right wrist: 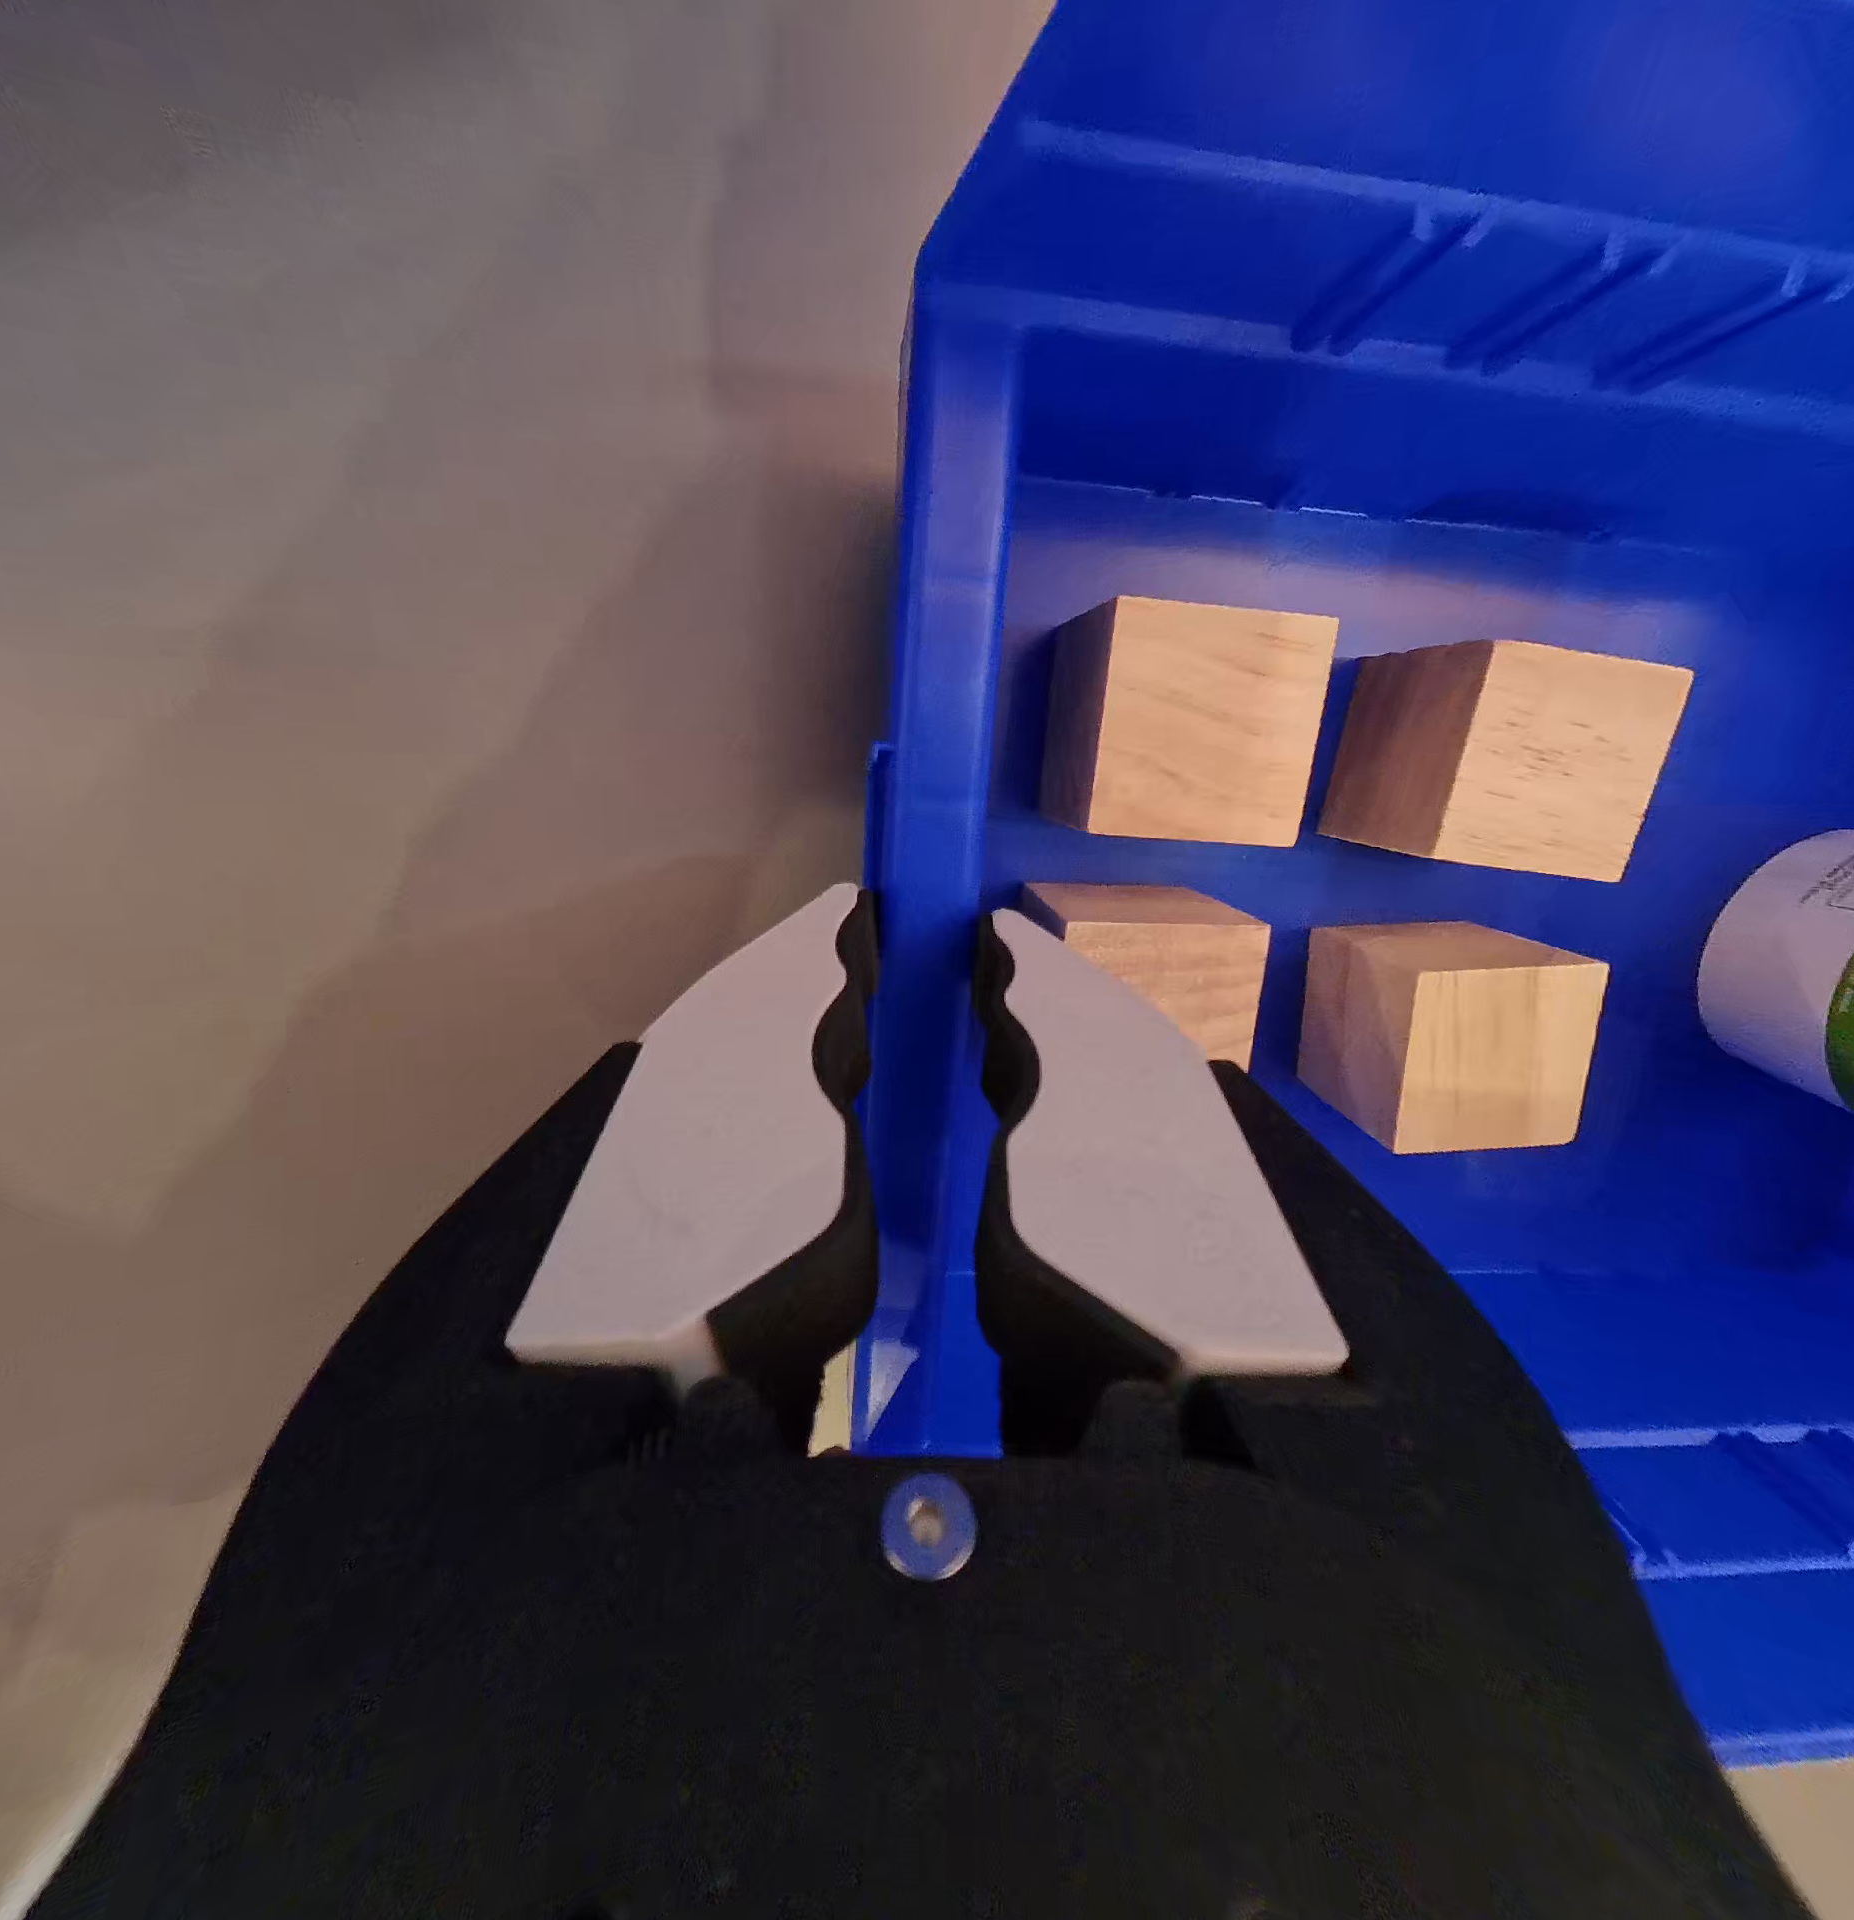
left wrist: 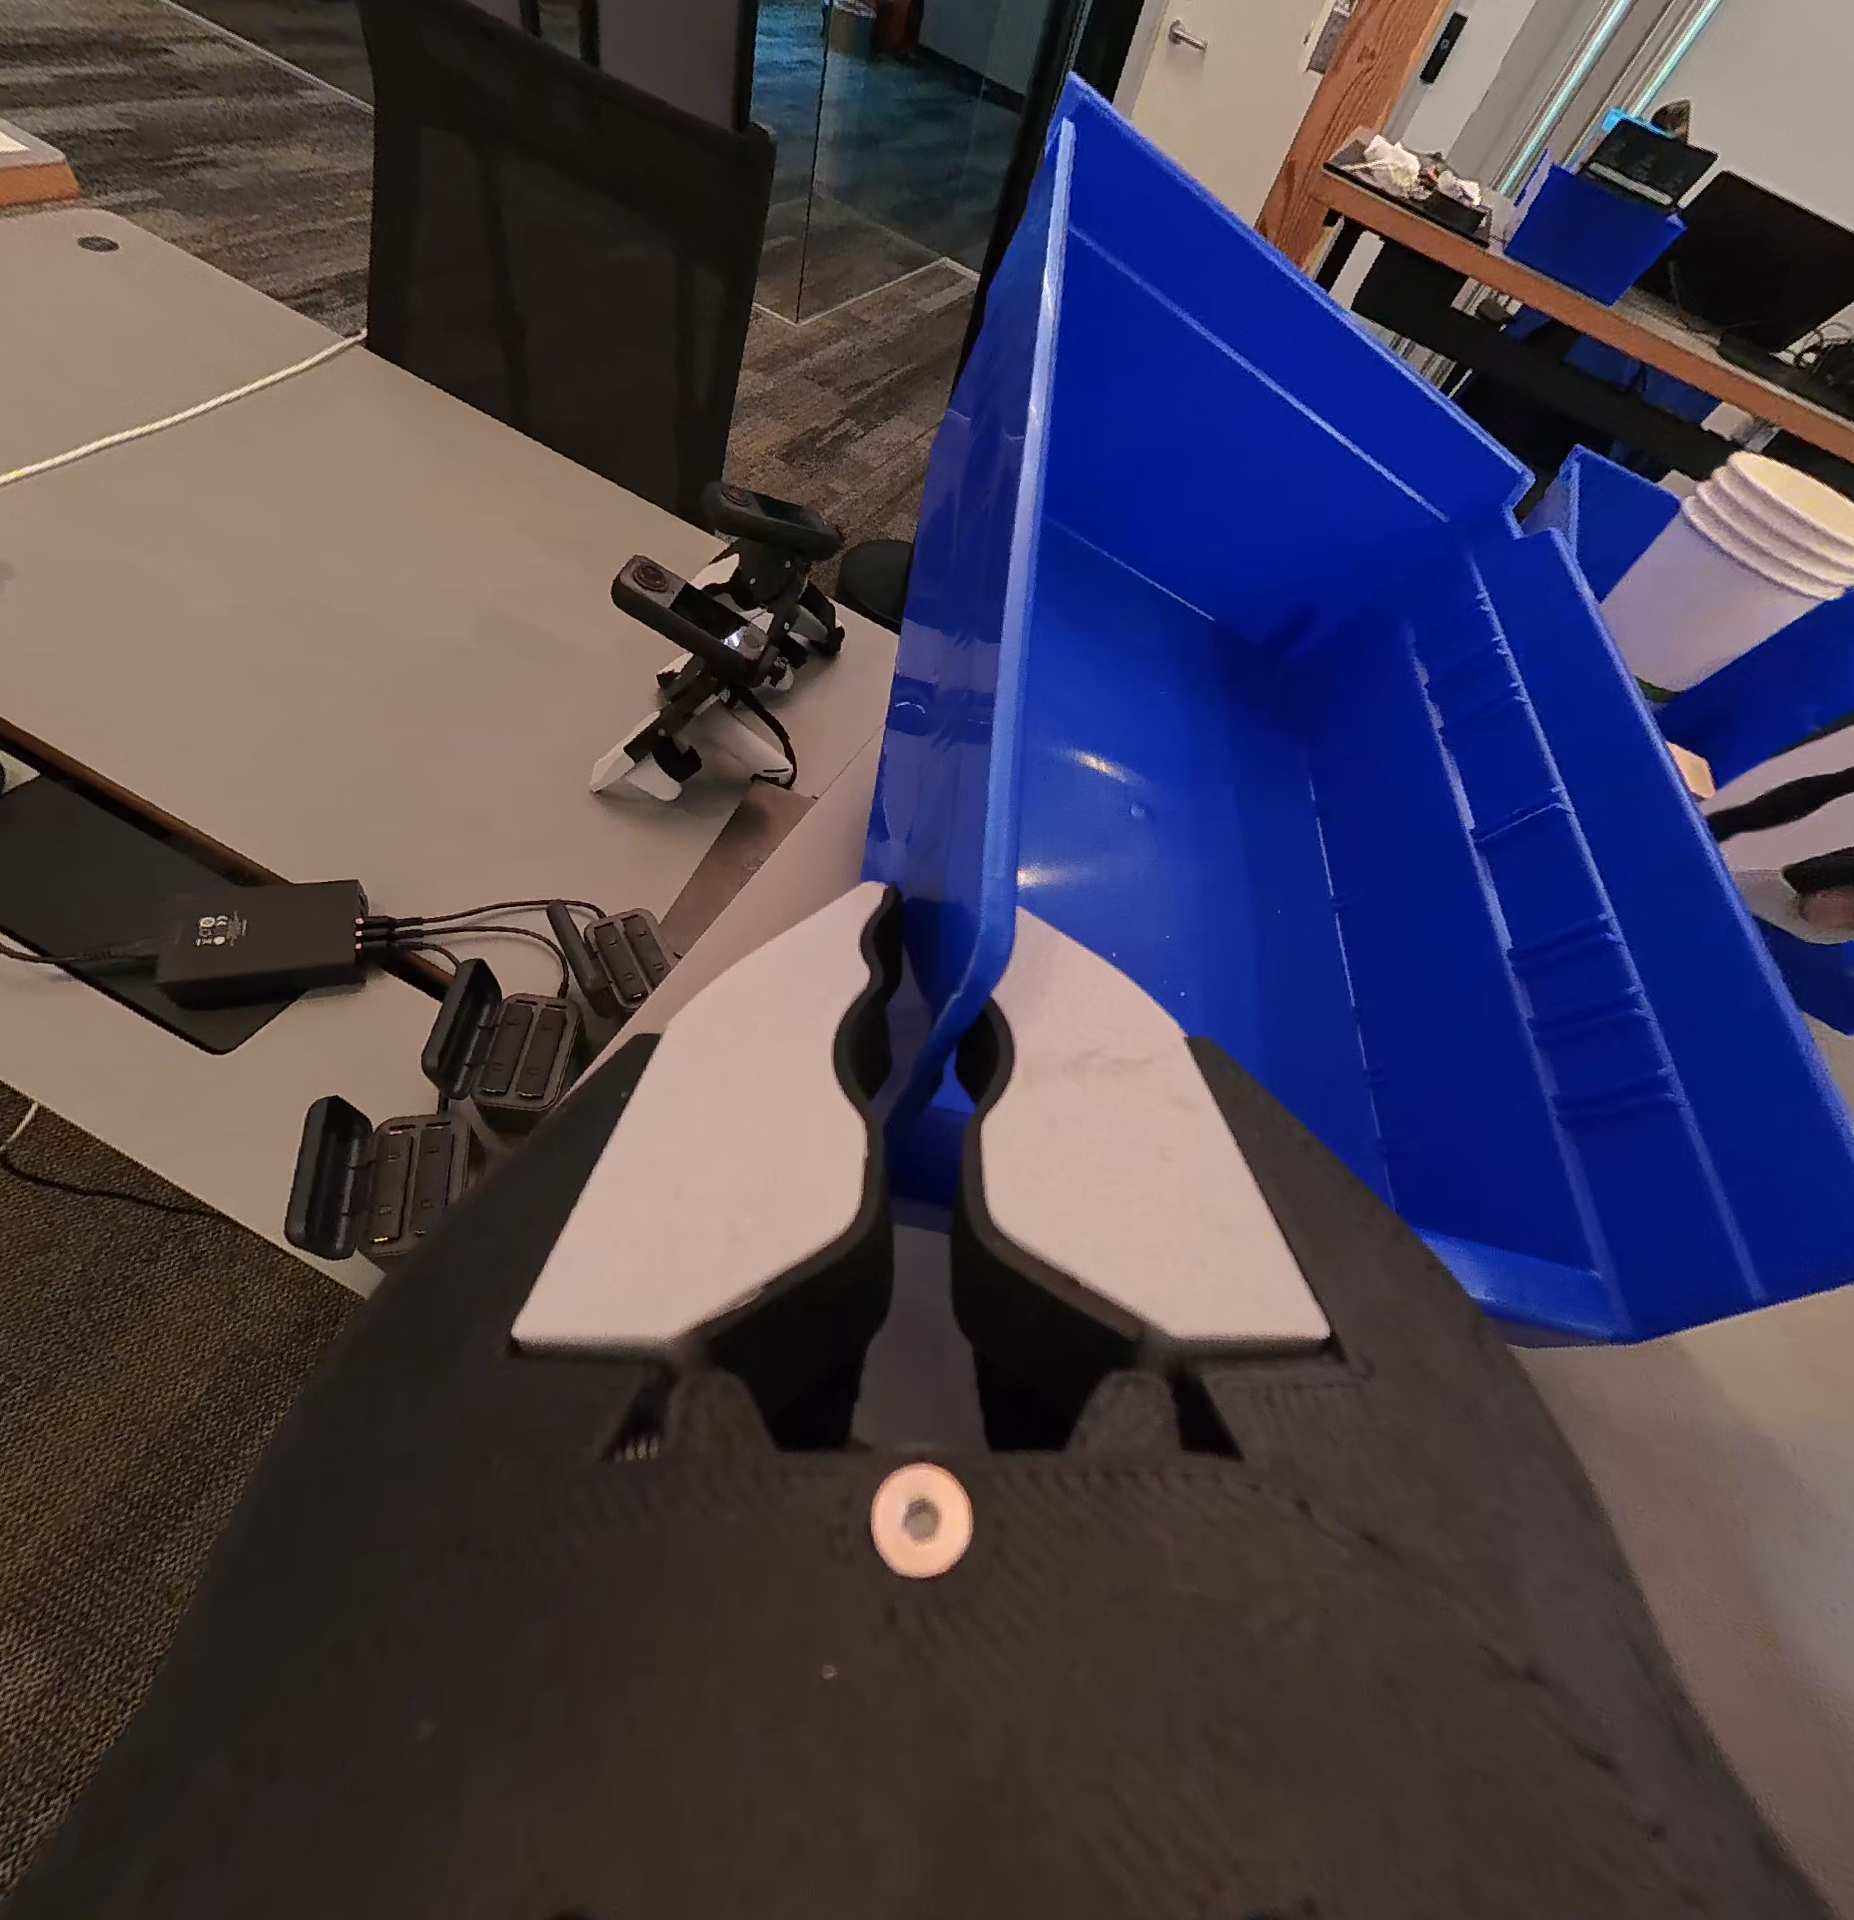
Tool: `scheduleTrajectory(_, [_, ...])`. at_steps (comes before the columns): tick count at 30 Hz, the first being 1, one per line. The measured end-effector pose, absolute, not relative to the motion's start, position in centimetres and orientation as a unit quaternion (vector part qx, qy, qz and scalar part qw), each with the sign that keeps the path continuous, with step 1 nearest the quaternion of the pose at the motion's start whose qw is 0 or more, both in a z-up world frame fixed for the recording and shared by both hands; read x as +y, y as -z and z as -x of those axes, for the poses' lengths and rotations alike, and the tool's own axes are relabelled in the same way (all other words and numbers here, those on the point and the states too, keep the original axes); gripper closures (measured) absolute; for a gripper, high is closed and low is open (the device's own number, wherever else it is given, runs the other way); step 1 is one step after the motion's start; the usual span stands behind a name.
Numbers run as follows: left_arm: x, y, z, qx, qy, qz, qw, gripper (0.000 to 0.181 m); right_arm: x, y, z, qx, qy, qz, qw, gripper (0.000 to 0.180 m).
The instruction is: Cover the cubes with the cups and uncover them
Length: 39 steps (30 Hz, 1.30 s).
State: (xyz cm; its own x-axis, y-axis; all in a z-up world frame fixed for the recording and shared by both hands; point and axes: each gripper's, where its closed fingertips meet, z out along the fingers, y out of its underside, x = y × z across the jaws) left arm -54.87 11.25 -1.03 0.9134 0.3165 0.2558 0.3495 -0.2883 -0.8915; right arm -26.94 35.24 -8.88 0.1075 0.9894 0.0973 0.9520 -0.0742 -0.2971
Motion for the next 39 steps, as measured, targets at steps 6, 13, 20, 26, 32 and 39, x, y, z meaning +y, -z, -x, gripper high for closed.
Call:
scheduleTrajectory(6, [11.2, 0.9, 54.9, -0.206, 0.016, 0.803, 0.559, 0.172, 35.4, 8.9, 26.9, -0.668, -0.065, 0.726, 0.147, 0.158])
scheduleTrajectory(13, [11.4, -1.1, 55.1, -0.208, 0.007, 0.785, 0.584, 0.172, 34.9, 3.7, 27.5, -0.667, -0.073, 0.689, 0.275, 0.128])
scheduleTrajectory(20, [12.0, -7.9, 53.7, -0.174, 0.005, 0.742, 0.647, 0.173, 29.4, -6.7, 26.9, -0.563, -0.320, 0.659, 0.382, 0.121])
scheduleTrajectory(26, [15.1, -15.8, 46.8, -0.076, 0.050, 0.702, 0.706, 0.173, 25.4, -15.9, 22.9, -0.410, -0.568, 0.585, 0.408, 0.095])
scheduleTrajectory(32, [19.6, -19.4, 34.0, 0.036, 0.120, 0.684, 0.718, 0.174, 25.1, -20.4, 14.2, -0.297, -0.626, 0.539, 0.479, 0.072])
scheduleTrajectory(39, [23.9, -18.7, 18.4, 0.119, 0.226, 0.671, 0.696, 0.172, 25.2, -19.9, -2.0, -0.195, -0.566, 0.548, 0.585, 0.072])
